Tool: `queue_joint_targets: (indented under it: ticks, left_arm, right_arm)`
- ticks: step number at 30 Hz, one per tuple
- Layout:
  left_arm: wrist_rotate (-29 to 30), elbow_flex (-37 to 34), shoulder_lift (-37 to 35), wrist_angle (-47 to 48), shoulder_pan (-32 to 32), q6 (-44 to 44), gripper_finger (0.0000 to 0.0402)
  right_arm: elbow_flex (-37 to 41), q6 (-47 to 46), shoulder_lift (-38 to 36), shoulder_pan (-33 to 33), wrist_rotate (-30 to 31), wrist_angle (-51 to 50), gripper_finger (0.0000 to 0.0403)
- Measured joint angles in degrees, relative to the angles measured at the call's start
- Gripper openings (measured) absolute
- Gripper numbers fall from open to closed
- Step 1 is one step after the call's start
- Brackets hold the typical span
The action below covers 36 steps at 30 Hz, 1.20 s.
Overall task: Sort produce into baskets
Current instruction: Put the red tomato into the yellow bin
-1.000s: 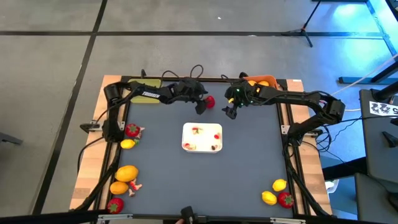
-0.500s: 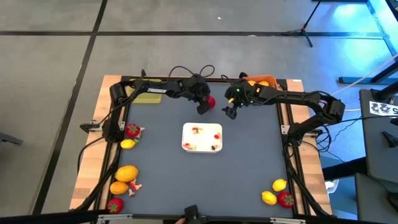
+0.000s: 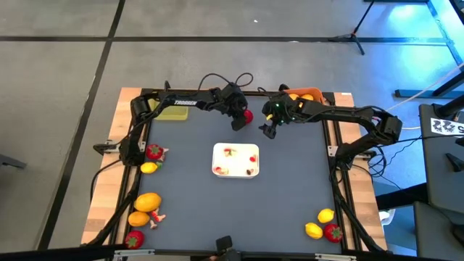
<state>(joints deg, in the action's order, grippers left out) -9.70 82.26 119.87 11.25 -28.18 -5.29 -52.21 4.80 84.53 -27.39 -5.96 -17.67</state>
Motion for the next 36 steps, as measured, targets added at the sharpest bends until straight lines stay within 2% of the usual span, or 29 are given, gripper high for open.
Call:
queue_joint_targets:
  ticks: [4, 7, 13, 19, 26, 31, 36]
  left_arm:
    - [0.0, 0.0, 0.0, 0.0, 0.1, -1.1, 0.0107]
    - [0.0, 0.0, -0.2, 0.8, 0.0, -1.3, 0.0094]
    - [1.2, -0.3, -2.5, 7.3, 0.0, -1.6, 0.0099]
    - [7.8, -0.4, -5.3, 19.4, 0.0, -2.6, 0.0102]
    - [8.3, -0.4, -5.8, 24.8, 0.1, -2.8, 0.0104]
    - [8.3, -0.4, -5.9, 24.5, 0.5, -4.7, 0.0140]
    - [8.4, -0.2, -6.6, 24.4, 0.5, -5.2, 0.0216]
  right_arm:
    - [0.0, 0.0, 0.0, 0.0, 0.0, -0.1, 0.0363]
    - [0.0, 0.0, 0.0, 0.0, 0.0, -0.2, 0.0363]
    - [0.0, 0.0, 0.0, 0.0, 0.0, -0.4, 0.0363]
    - [0.0, 0.0, 0.0, 0.0, -0.1, -0.5, 0.0363]
    - [0.0, 0.0, 0.0, 0.0, -0.1, -0.4, 0.0363]
    - [0.0, 0.0, 0.0, 0.0, -0.1, -0.4, 0.0363]
    - [0.0, 0.0, 0.0, 0.0, -0.1, -0.4, 0.0363]
